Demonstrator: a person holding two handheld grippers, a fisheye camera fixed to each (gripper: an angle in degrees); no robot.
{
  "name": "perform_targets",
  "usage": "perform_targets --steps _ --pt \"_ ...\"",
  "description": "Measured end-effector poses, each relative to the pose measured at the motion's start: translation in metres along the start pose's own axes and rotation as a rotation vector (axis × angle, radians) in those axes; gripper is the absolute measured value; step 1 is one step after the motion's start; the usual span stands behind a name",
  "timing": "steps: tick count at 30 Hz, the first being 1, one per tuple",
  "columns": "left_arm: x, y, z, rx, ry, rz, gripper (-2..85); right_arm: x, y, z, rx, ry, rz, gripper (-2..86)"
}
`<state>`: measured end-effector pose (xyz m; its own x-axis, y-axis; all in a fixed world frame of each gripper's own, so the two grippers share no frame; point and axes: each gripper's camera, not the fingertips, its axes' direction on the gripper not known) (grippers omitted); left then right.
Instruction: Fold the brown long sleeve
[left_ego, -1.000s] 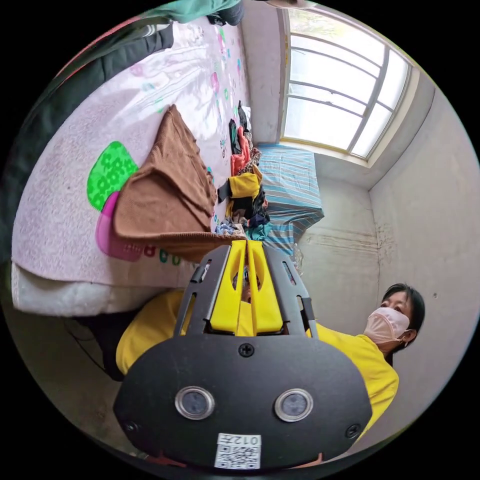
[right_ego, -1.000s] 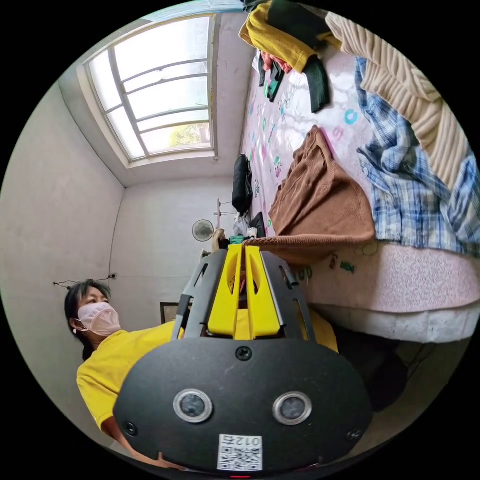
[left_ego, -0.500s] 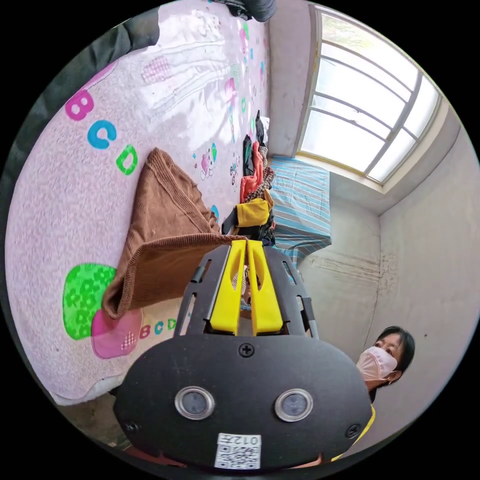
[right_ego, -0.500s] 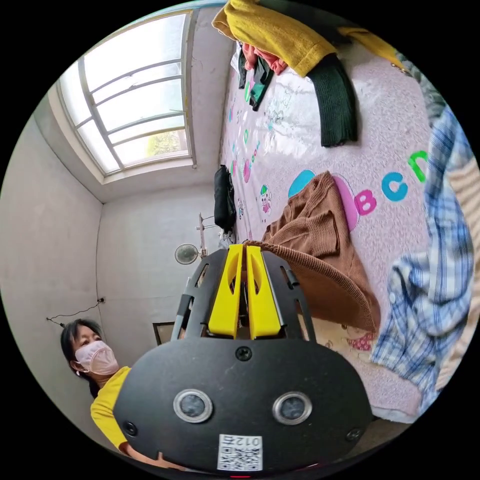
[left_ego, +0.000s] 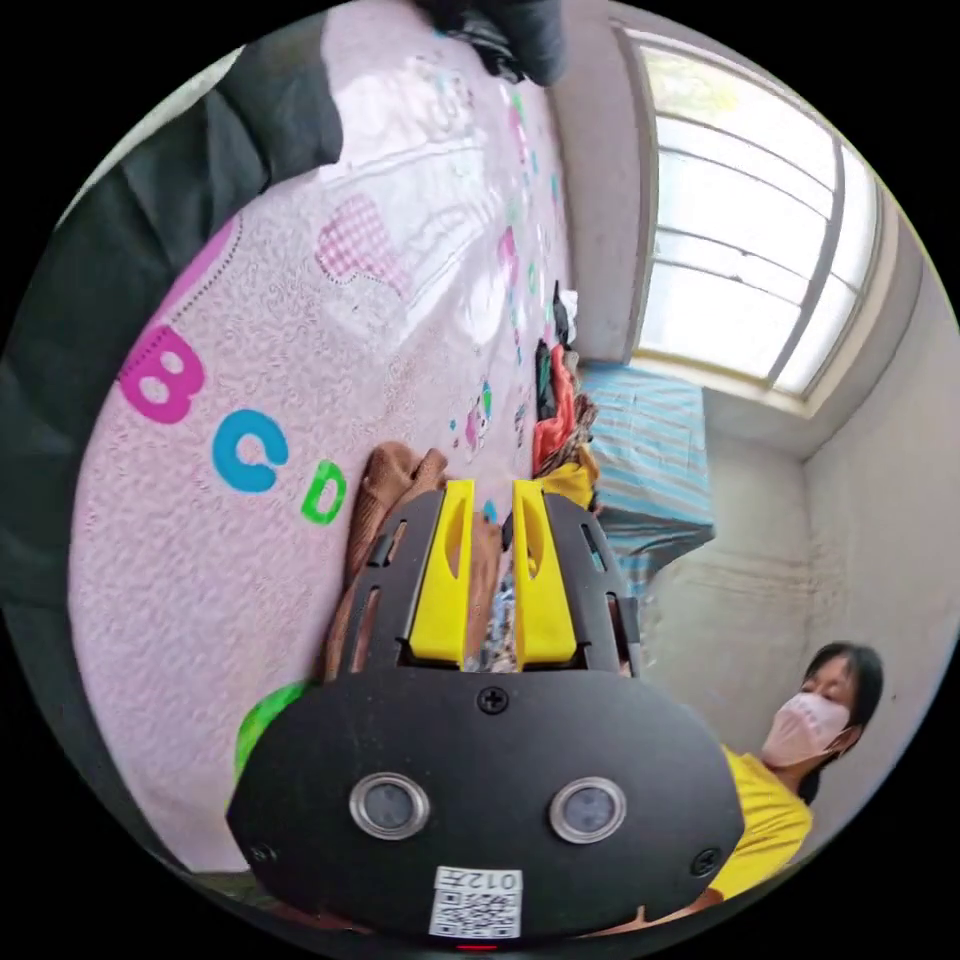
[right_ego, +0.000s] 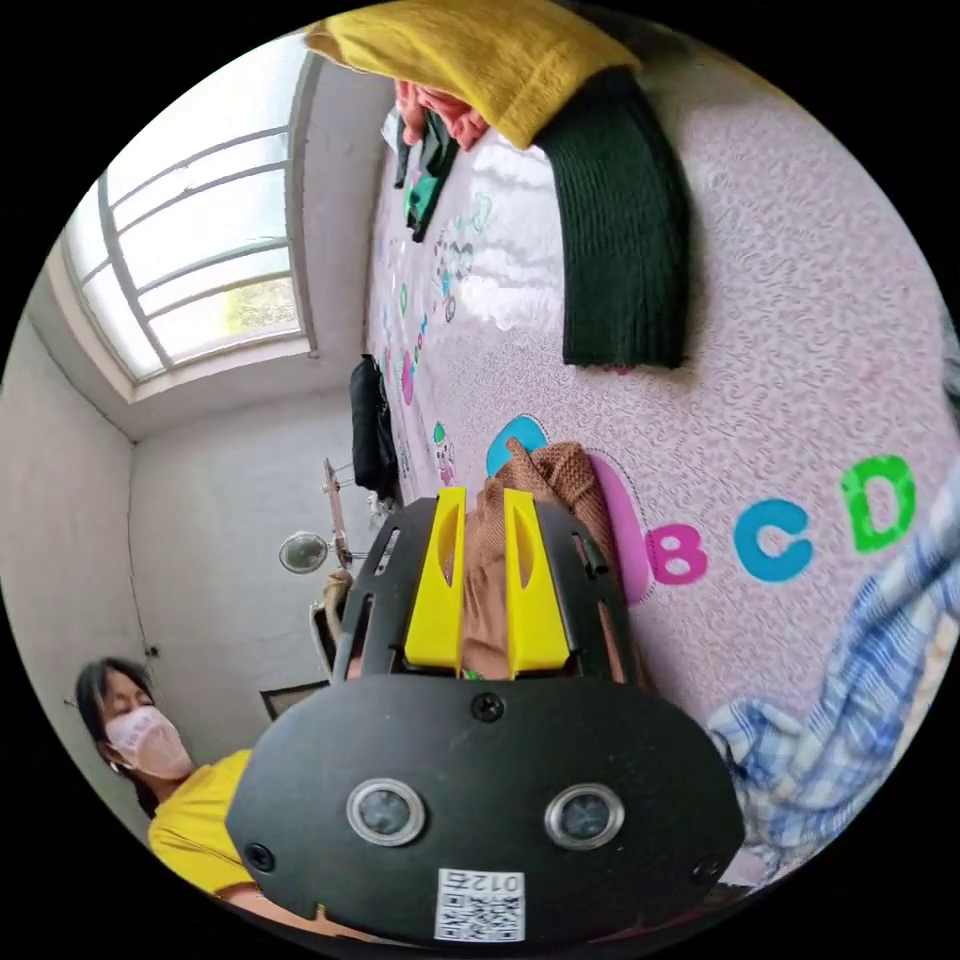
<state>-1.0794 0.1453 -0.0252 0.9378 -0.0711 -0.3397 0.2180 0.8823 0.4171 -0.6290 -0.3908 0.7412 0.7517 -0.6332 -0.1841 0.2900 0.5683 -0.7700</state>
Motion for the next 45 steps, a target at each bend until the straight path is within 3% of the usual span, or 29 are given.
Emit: perform_targets --steps 6,9,19,26,32,40,45 --pt "0.005 0.094 0.023 -0.227 -0.358 0.056 7.5 0.011 0.102 -0.016 -0.095 0.343 -0.101 7.9" --pt "0.001 0.127 0.038 -0.259 -0.487 0.05 8.1 0.03 0.135 -0.01 -0.105 0.405 -0.086 8.5" --pt "0.007 0.15 0.085 -0.239 -0.502 0.07 7.4 0.064 0.154 0.016 -0.02 0.303 0.014 8.5" --pt "0.023 0.155 0.106 -0.251 -0.582 0.1 2.7 0.076 0.151 0.029 -0.002 0.299 0.053 4.0" --pt "0.031 0.164 0.102 -0.196 -0.475 0.074 0.5 0.08 0.153 0.012 0.039 0.262 0.051 2.4" --pt "0.055 0.193 0.074 -0.24 -0.462 0.111 0.4 0.055 0.168 -0.026 -0.039 0.221 -0.02 1.7" --pt "0.039 0.221 0.089 -0.326 -0.643 0.053 0.7 0.081 0.196 -0.006 -0.203 0.295 0.026 1.6"
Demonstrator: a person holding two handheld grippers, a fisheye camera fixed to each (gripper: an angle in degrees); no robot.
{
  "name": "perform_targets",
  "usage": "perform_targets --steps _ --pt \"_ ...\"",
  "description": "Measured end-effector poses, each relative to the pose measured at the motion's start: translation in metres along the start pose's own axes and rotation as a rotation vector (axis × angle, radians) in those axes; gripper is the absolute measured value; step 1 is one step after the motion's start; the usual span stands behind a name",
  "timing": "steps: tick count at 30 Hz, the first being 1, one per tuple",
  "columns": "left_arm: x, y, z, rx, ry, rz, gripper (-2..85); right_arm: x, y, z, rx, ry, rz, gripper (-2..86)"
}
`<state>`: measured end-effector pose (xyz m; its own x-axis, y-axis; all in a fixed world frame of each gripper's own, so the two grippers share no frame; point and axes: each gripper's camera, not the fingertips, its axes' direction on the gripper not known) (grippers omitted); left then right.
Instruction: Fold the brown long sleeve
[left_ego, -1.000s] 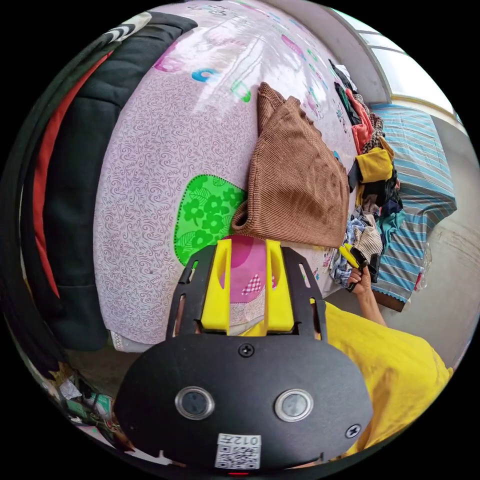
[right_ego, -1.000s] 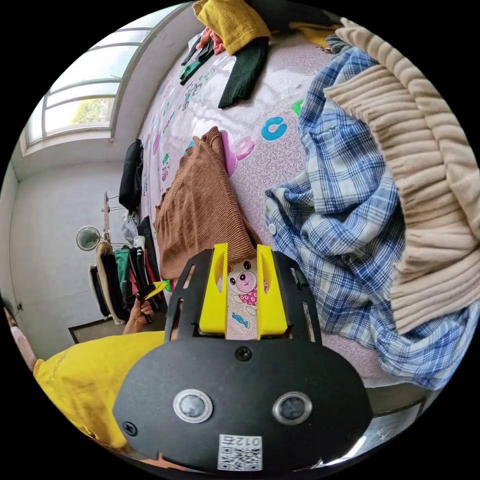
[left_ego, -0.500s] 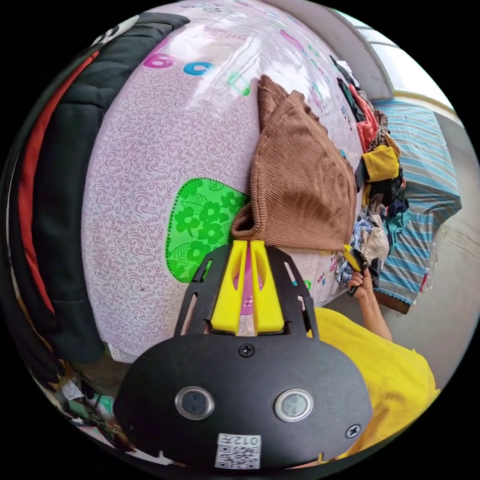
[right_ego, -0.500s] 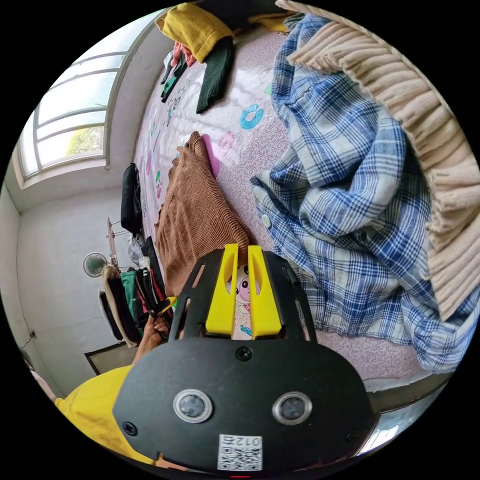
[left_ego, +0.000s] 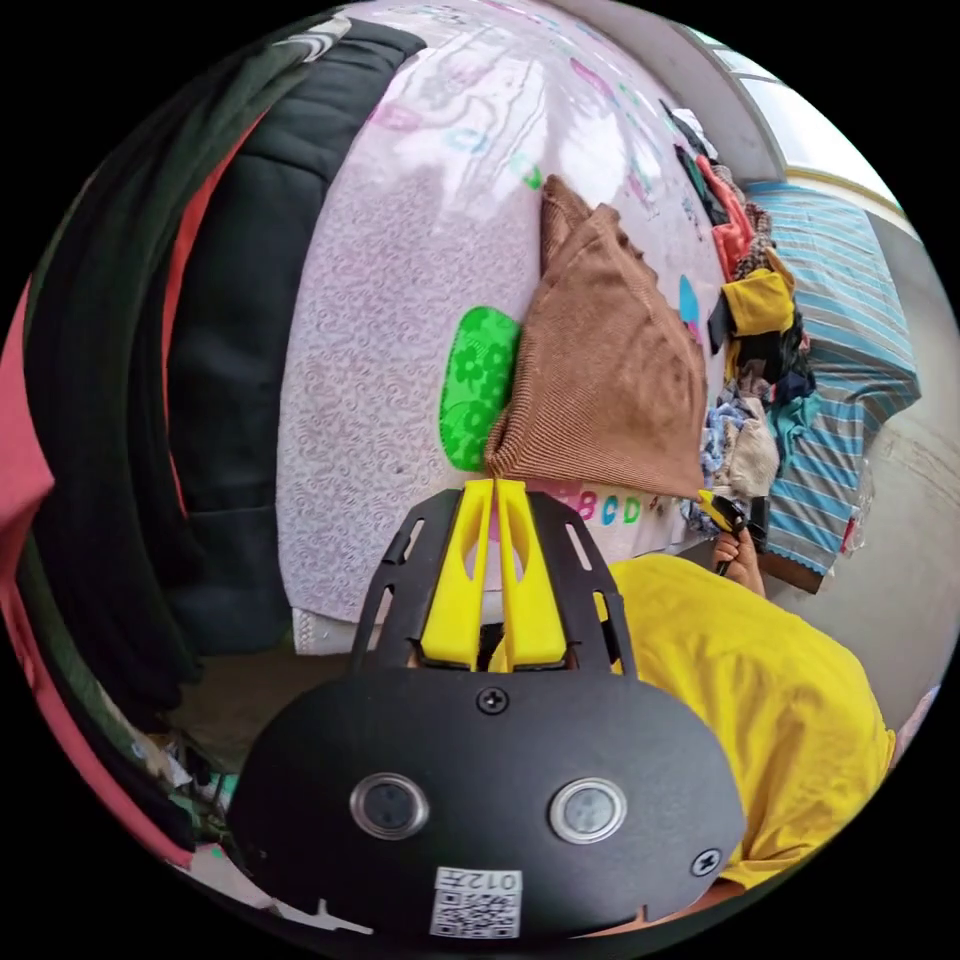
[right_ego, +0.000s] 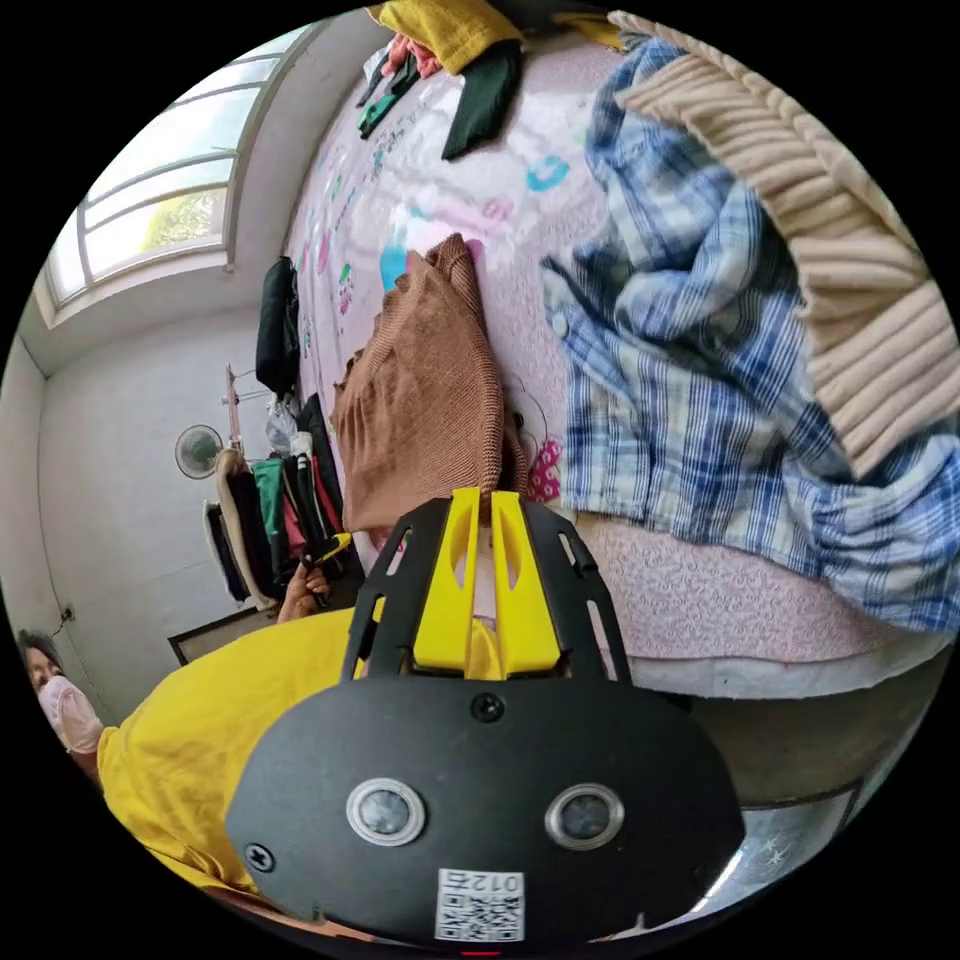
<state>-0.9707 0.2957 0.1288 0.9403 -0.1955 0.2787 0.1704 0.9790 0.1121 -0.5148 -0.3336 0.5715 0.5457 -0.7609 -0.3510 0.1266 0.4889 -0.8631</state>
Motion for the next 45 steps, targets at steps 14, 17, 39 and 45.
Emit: perform_targets --steps 14,17,39,45 --pt "0.293 0.075 0.052 0.143 -0.452 0.751 6.3 0.043 0.0 -0.017 0.017 -0.211 0.137 2.1" --pt "0.381 0.093 0.105 0.105 -0.536 1.012 8.3 0.053 0.001 -0.018 0.018 -0.286 0.193 2.3" --pt "0.517 0.152 0.214 0.201 -0.757 1.138 0.6 0.083 -0.038 -0.038 0.061 -0.258 0.01 7.1" --pt "0.505 0.145 0.202 0.189 -0.675 1.076 0.2 0.072 -0.119 -0.009 0.075 -0.195 -0.138 10.4"
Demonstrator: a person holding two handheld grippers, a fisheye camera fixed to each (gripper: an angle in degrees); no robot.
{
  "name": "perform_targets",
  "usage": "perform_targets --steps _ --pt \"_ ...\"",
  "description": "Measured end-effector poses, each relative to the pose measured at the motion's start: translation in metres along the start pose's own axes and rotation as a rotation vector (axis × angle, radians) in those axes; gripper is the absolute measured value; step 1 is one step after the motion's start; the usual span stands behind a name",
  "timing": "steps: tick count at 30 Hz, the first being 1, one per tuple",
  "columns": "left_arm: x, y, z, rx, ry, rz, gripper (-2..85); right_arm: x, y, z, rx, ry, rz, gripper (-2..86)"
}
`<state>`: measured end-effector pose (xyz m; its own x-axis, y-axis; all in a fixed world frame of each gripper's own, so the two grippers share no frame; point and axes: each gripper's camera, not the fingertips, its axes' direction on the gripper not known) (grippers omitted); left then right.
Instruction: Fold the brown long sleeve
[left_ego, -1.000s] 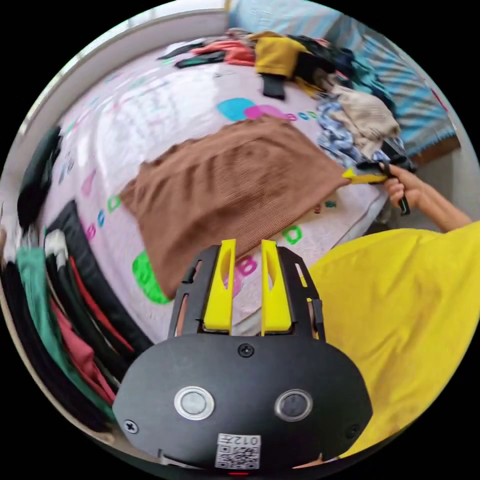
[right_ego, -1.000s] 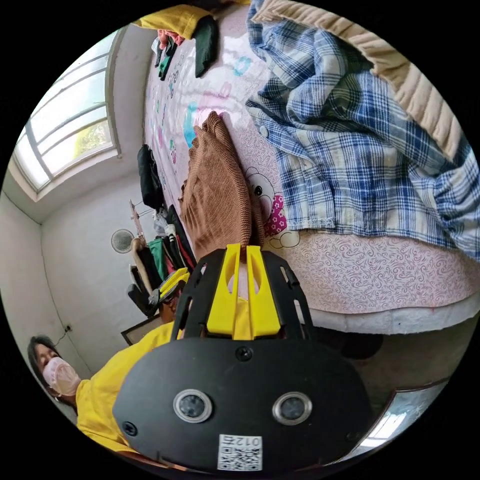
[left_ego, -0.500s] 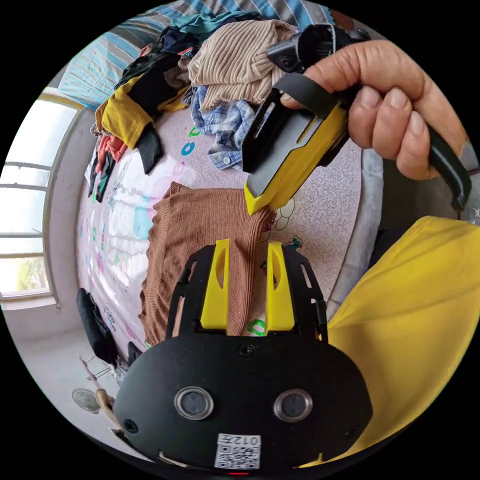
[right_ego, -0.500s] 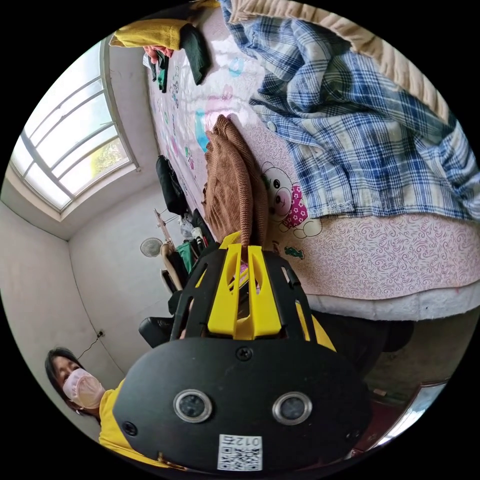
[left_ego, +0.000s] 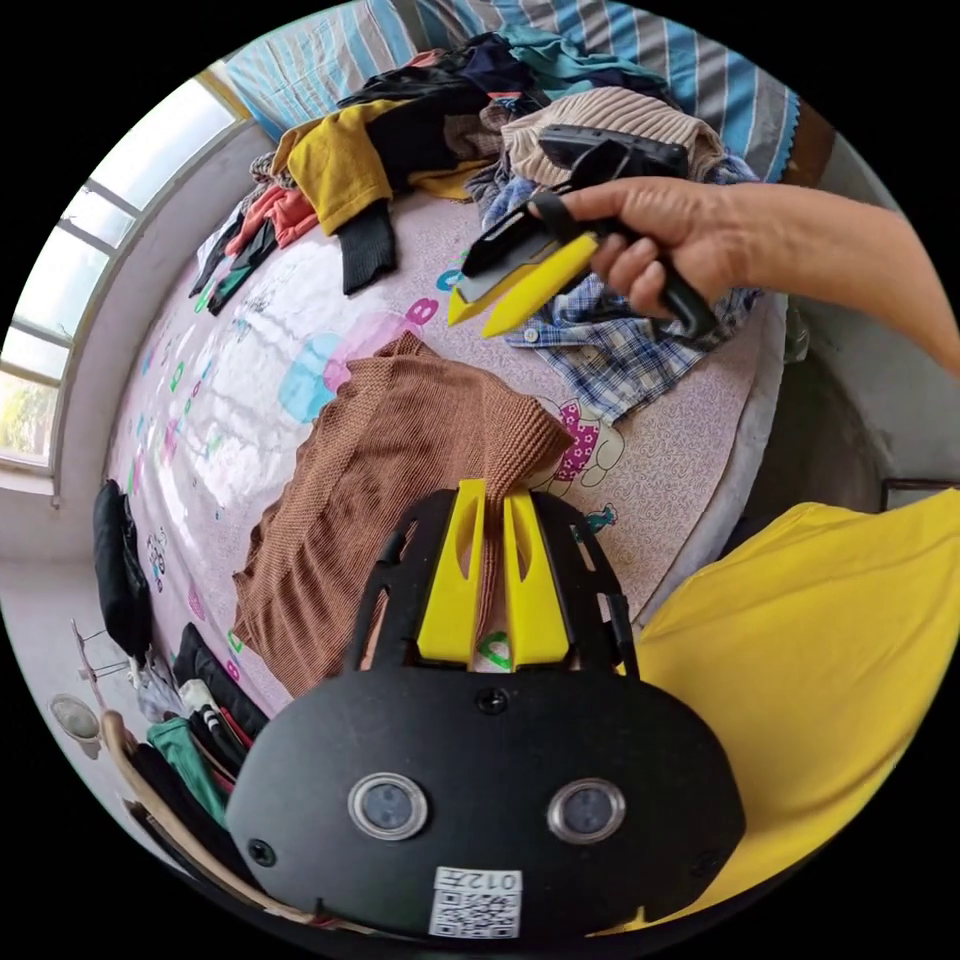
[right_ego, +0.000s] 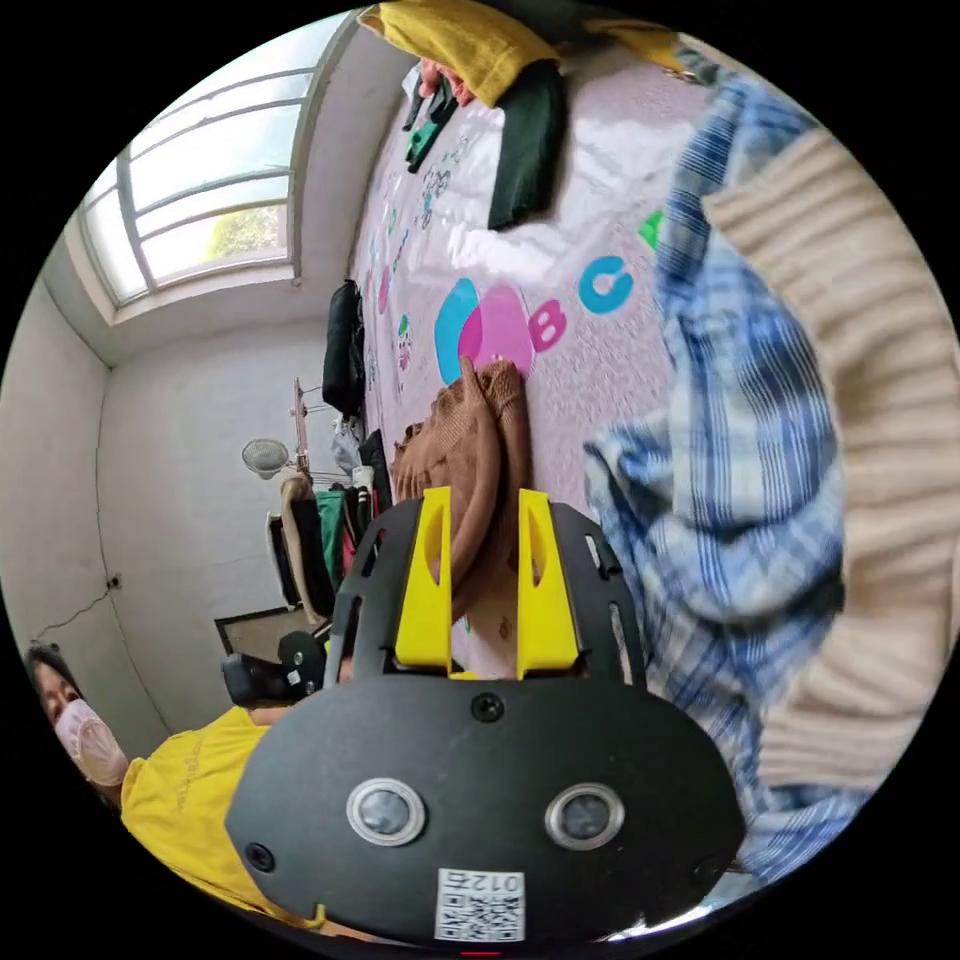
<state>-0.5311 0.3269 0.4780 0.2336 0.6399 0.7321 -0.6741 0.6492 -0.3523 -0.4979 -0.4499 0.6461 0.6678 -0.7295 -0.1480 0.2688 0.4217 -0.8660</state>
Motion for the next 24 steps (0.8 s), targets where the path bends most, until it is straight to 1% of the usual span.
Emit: perform_targets --steps 3,7,9,11,13,15,17,19,22,24 --pt "-0.001 0.004 0.003 -0.006 0.017 -0.017 0.2 -0.004 -0.025 0.03 -0.021 0.079 -0.059 11.6" --pt "-0.002 0.01 0.008 -0.01 0.034 -0.029 0.1 -0.003 -0.039 0.068 -0.064 0.131 -0.091 11.5" --pt "-0.004 0.015 0.01 -0.008 0.042 -0.038 0.1 -0.004 -0.041 0.089 -0.087 0.24 -0.112 8.2" --pt "-0.006 0.019 0.011 -0.009 0.046 -0.043 0.0 -0.001 -0.041 0.096 -0.096 0.298 -0.108 5.0" --pt "-0.01 0.024 0.01 -0.001 0.051 -0.051 0.0 0.005 -0.039 0.095 -0.083 0.253 -0.098 3.4" --pt "-0.019 0.033 0.006 0.017 0.068 -0.07 0.0 0.015 -0.037 0.085 -0.05 0.123 -0.057 2.5" --pt "-0.03 0.044 0.001 0.04 0.105 -0.103 0.0 0.015 -0.033 0.081 -0.043 0.058 -0.055 2.2" --pt "-0.047 0.06 -0.005 0.074 0.145 -0.161 0.0 0.006 -0.03 0.081 -0.05 0.045 -0.08 2.0" --pt "-0.085 0.098 -0.013 0.147 0.225 -0.303 0.0 -0.016 -0.028 0.09 -0.057 0.014 -0.112 2.0" --pt "-0.124 0.139 -0.018 0.226 0.315 -0.453 -0.1 -0.047 -0.03 0.109 -0.058 -0.006 -0.155 2.1"
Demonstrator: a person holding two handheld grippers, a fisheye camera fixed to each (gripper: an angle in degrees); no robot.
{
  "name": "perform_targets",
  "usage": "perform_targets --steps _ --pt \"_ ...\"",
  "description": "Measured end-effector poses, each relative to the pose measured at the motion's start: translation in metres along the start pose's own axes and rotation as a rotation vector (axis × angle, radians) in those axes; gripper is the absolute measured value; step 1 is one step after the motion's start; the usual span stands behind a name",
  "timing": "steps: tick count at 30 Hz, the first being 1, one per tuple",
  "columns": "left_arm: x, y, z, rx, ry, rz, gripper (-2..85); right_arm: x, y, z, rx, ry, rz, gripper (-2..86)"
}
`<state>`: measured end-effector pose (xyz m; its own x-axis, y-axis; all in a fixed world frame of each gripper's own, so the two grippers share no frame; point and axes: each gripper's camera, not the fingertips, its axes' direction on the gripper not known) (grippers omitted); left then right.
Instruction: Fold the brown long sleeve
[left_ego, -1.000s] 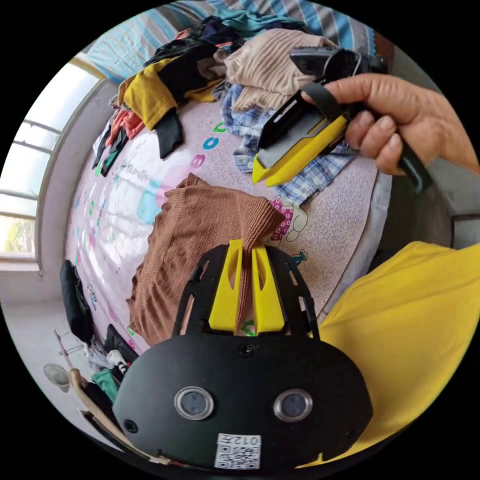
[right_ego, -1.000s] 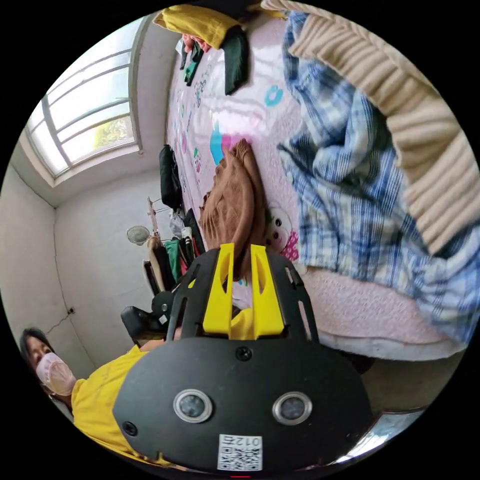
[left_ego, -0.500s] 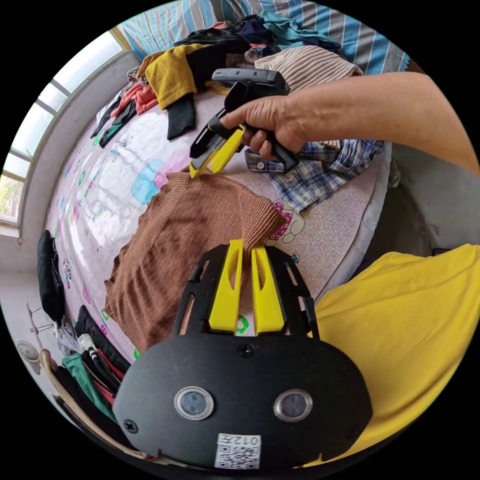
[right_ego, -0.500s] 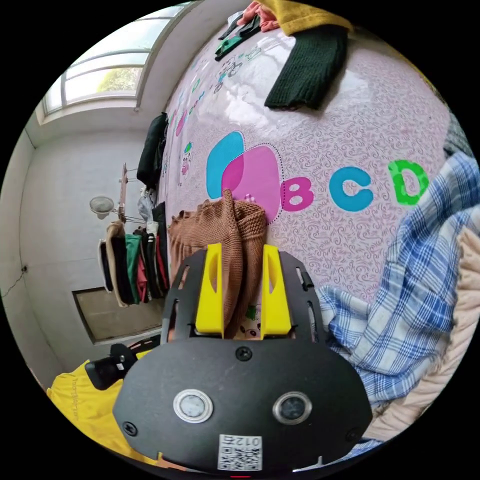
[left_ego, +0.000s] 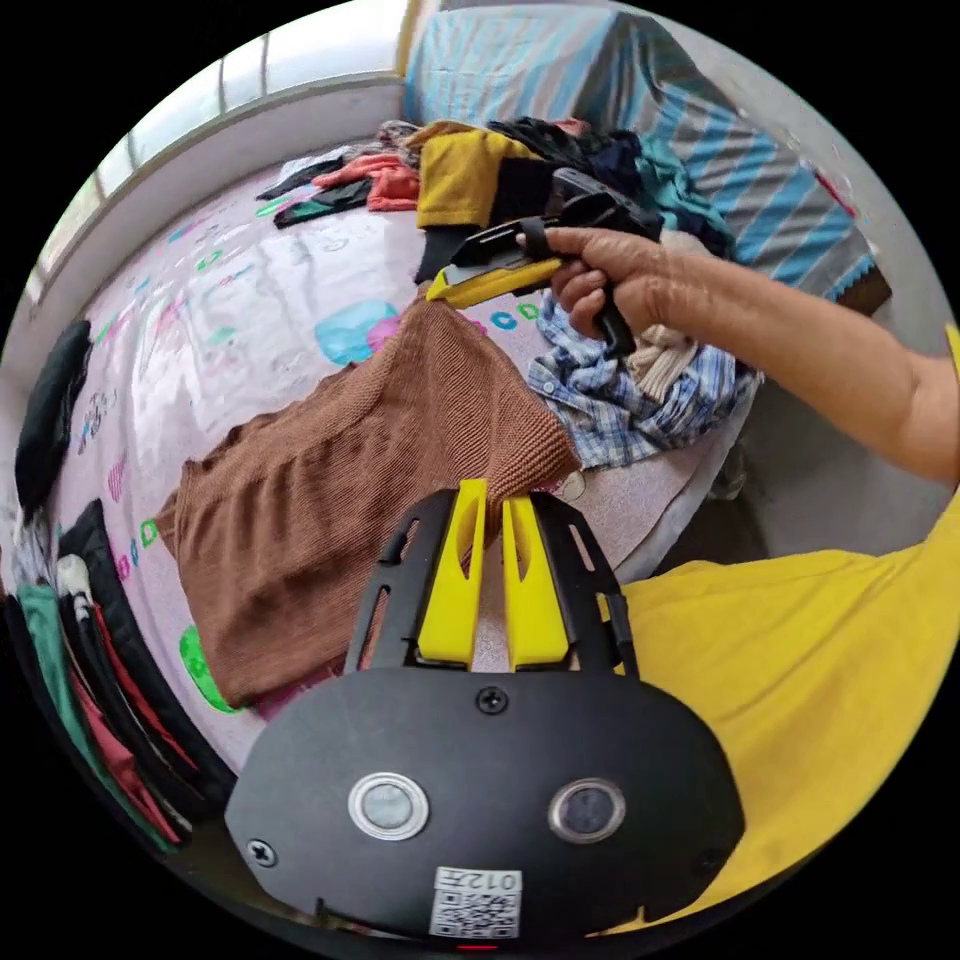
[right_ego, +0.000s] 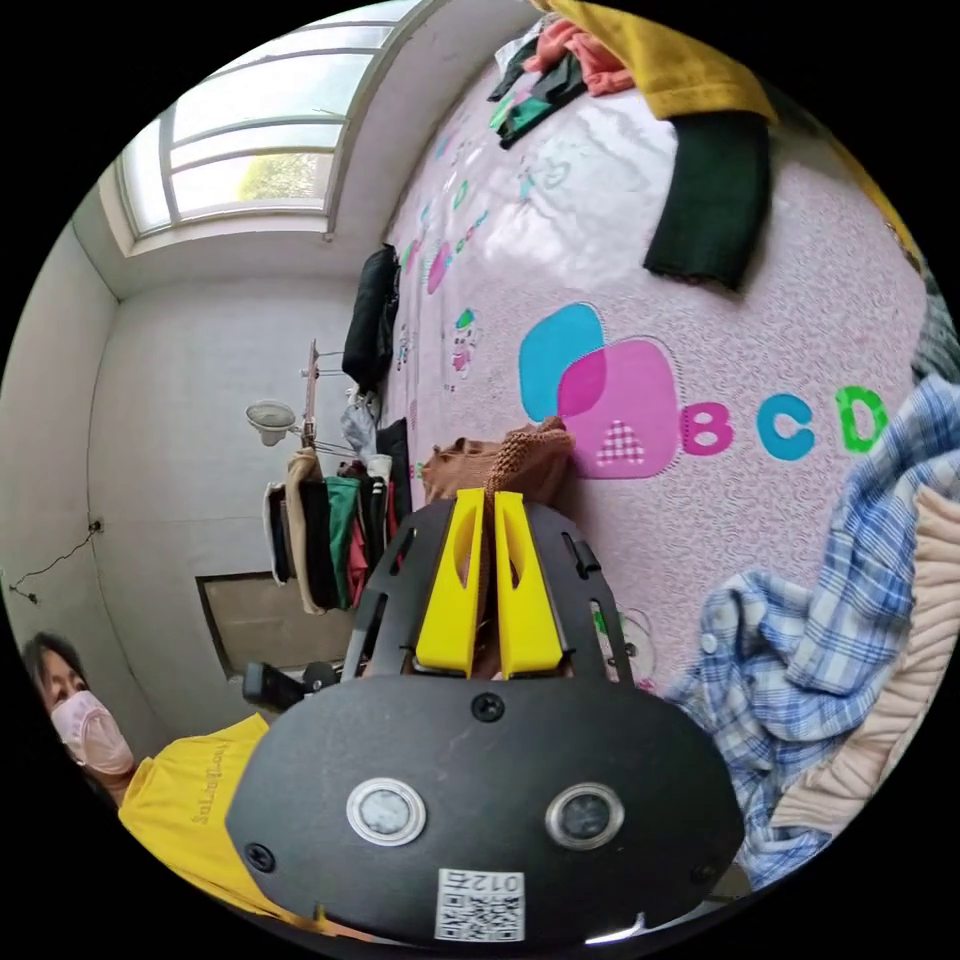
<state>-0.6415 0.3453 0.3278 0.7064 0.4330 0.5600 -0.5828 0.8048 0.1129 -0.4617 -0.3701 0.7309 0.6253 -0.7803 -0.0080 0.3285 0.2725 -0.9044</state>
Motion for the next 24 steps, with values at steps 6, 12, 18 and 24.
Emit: perform_targets --steps 6,12,18,24 --pt "-0.148 0.091 -0.056 0.285 0.277 -0.47 0.0 -0.099 -0.033 0.109 -0.081 0.013 -0.15 2.2" --pt "-0.274 0.199 -0.051 0.372 0.307 -0.821 0.4 -0.146 -0.063 0.3 -0.26 0.122 -0.213 2.5" --pt "-0.337 0.269 -0.014 0.299 0.398 -0.983 0.9 -0.108 -0.061 0.4 -0.295 0.307 -0.158 3.2" --pt "-0.347 0.301 -0.032 0.324 0.446 -1.001 0.9 -0.038 -0.011 0.325 -0.18 0.369 -0.067 7.7"
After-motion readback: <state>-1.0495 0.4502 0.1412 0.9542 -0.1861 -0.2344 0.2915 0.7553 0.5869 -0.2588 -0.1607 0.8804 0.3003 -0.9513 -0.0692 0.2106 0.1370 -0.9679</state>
